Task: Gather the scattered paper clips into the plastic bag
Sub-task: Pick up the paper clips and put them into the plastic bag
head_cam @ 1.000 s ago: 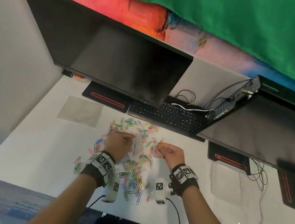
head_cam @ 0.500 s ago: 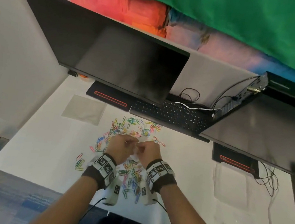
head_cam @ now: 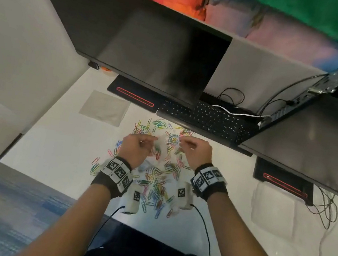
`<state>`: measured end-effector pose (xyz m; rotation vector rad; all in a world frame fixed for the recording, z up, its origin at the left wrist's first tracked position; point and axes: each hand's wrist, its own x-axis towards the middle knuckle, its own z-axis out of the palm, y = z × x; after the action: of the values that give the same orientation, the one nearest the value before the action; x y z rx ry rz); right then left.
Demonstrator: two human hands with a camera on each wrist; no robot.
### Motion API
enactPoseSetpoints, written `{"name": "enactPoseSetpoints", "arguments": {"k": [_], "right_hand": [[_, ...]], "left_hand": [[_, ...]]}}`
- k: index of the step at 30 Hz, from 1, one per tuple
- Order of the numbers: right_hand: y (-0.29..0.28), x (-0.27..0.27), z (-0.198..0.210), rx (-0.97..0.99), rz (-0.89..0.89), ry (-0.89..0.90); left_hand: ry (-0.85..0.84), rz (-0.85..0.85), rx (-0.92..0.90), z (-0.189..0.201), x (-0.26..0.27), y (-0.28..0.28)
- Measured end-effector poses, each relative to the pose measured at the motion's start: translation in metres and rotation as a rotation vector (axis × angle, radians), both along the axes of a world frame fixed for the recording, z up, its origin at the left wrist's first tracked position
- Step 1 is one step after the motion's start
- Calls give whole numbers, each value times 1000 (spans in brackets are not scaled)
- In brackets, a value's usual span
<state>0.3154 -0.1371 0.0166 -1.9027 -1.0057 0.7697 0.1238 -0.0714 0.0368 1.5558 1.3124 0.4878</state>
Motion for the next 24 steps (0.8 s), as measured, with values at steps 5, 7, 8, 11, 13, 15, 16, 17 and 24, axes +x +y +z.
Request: {"name": "enactPoseSetpoints", "arguments": {"k": [5, 7, 8, 11, 13, 15, 16, 17, 24], "right_hand": [[28, 44, -58, -404, 55, -267], [42, 38, -75, -377, 155, -326], [47, 31, -82, -385, 214, -371], [57, 8, -96, -515, 316, -561], [58, -3, -99, -530, 330, -643], [56, -11, -98, -491, 375, -688], [55, -13, -97, -476, 397, -702], [55, -14, -94, -460, 409, -721], [62, 0, -84, -365, 152, -618]], "left_hand": [[19, 23, 7, 5, -9, 7], [23, -3, 3, 6, -10, 11], [23, -11, -2, 5, -10, 13], [-5, -39, -29, 2, -11, 19], [-29, -79, -43, -4, -12, 24], [-44, -114, -73, -10, -14, 31], [-47, -123, -95, -12, -14, 36], [-48, -131, -110, -14, -12, 41], [-55, -296, -115, -18, -13, 55]]}}
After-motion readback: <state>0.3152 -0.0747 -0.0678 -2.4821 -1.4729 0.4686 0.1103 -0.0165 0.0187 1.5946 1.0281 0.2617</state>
